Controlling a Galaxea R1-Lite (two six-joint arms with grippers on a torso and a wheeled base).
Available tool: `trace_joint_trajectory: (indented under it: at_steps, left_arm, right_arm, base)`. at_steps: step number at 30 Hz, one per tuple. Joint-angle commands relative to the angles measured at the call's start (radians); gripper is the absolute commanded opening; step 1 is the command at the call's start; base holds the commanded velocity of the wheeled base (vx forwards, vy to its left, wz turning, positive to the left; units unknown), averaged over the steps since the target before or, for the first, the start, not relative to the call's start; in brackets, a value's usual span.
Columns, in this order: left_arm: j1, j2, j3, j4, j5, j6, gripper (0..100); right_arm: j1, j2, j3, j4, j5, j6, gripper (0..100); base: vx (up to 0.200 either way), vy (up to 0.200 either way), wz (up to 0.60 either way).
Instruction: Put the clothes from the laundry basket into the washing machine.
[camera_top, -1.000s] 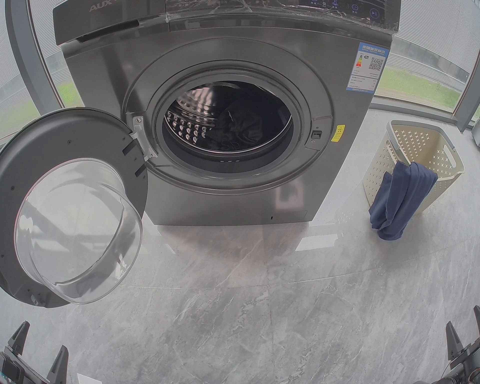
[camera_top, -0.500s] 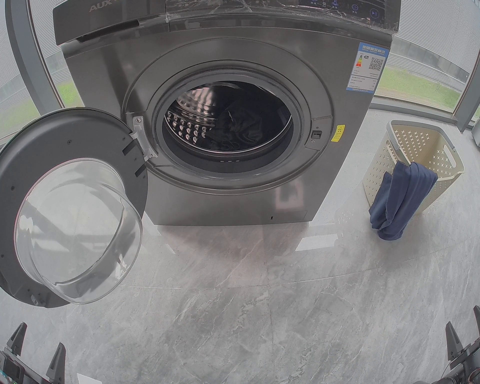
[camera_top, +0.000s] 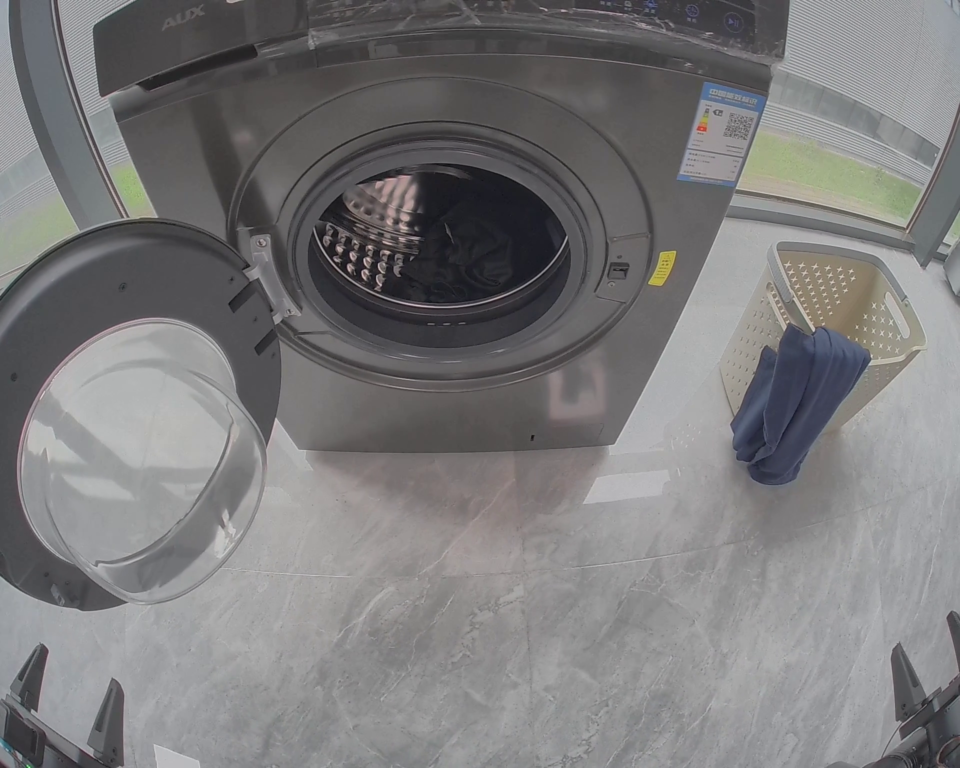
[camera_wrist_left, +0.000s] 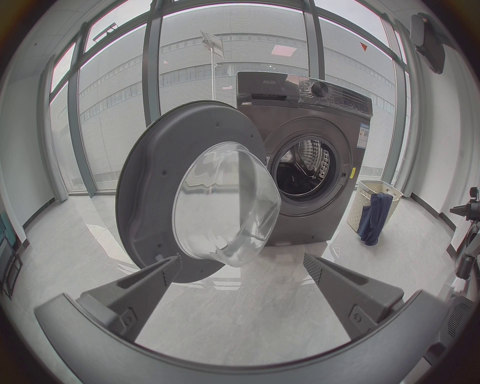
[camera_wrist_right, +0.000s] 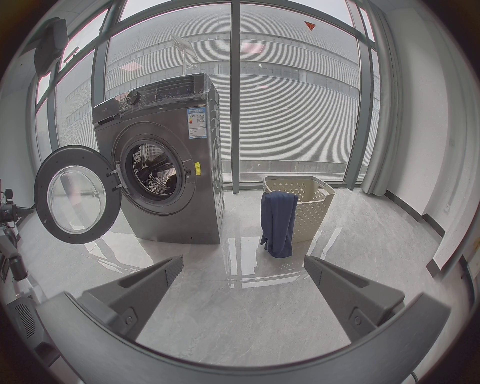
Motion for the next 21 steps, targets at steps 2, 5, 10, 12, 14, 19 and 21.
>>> trace_joint_trajectory:
  at_steps: [2,5,10,12,14,19,21]
  left_arm:
    - [0.0,-0.01,0.018,0.0,0.0,-0.003,100]
    - [0.0,-0.01,0.018,0.0,0.0,-0.003,100]
    - [0.0,-0.01,0.018,-0.002,0.002,-0.007,100]
    - [0.0,-0.01,0.018,0.0,0.0,-0.003,100]
    - [-0.002,-0.01,0.018,0.0,-0.001,-0.001,100]
    - [-0.002,-0.008,0.018,-0.002,0.0,-0.01,100]
    - [-0.002,-0.008,0.018,-0.002,0.0,-0.009,100]
  right_arm:
    - [0.0,-0.013,0.016,0.0,0.0,0.0,100]
    - [-0.001,-0.013,0.016,0.0,0.0,0.0,100]
    - [0.0,-0.013,0.016,0.0,-0.002,0.0,100]
    - [0.0,-0.013,0.016,0.0,0.0,0.0,100]
    - [-0.001,-0.013,0.016,0.0,0.0,0.0,100]
    - [0.0,-0.013,0.016,0.0,0.0,0.0,100]
    - [0.0,-0.013,0.016,0.0,0.0,0.0,100]
  base:
    - [0.0,-0.2,0.0]
    - [0.0,-0.2,0.0]
    - [0.0,-0.2,0.0]
    - [0.0,-0.2,0.0]
    - [0.0,-0.2,0.0]
    - [0.0,-0.2,0.0]
    - [0.0,-0.2,0.0]
